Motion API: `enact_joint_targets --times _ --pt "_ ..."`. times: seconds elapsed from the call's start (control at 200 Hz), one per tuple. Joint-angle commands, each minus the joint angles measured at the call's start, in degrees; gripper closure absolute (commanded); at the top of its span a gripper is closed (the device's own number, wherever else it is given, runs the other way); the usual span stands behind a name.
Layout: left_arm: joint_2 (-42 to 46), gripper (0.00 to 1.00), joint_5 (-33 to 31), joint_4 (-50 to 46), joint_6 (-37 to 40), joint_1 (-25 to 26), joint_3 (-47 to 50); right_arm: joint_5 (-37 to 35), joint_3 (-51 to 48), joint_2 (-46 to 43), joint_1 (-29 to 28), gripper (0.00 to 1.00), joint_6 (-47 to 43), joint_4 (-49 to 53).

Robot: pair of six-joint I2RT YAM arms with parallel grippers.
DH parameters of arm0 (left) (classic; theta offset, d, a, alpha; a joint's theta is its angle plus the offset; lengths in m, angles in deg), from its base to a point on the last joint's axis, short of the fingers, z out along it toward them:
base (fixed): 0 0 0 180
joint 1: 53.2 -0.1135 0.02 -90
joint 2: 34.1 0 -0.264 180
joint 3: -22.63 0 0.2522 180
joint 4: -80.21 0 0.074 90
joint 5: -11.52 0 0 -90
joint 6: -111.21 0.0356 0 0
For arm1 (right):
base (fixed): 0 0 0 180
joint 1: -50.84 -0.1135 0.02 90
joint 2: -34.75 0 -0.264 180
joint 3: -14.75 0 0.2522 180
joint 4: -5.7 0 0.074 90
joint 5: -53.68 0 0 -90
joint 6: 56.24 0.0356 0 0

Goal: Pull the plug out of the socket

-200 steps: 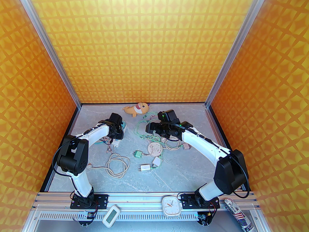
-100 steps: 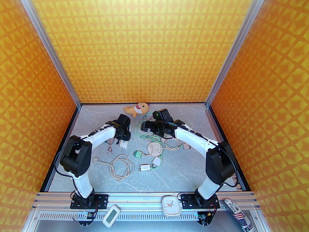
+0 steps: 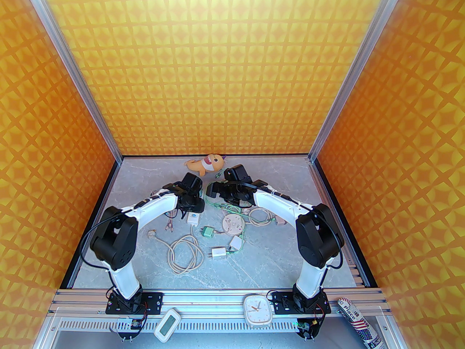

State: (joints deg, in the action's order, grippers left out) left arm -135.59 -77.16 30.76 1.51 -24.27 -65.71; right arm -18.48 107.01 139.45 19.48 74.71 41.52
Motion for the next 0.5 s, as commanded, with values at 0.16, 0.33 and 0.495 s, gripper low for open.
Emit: enact_joint_targets --times 0.16,0.33,0.495 --pt "-0.06 0.51 1.67 -0.35 0.16 -0.61 -1.26 -5.10 1.73 1.29 -1.43 0.01 0.17 -0.25" --pt "-3.10 0.52 1.74 0.18 0.64 -0.42 -1.74 -4.02 1.76 2.78 -1.43 0.03 -0.61 -2.65" --pt "-5.21 0.52 1.19 1.10 0.73 -0.41 -2.77 -2.77 3.54 4.56 -1.42 0.13 -0.30 -2.73"
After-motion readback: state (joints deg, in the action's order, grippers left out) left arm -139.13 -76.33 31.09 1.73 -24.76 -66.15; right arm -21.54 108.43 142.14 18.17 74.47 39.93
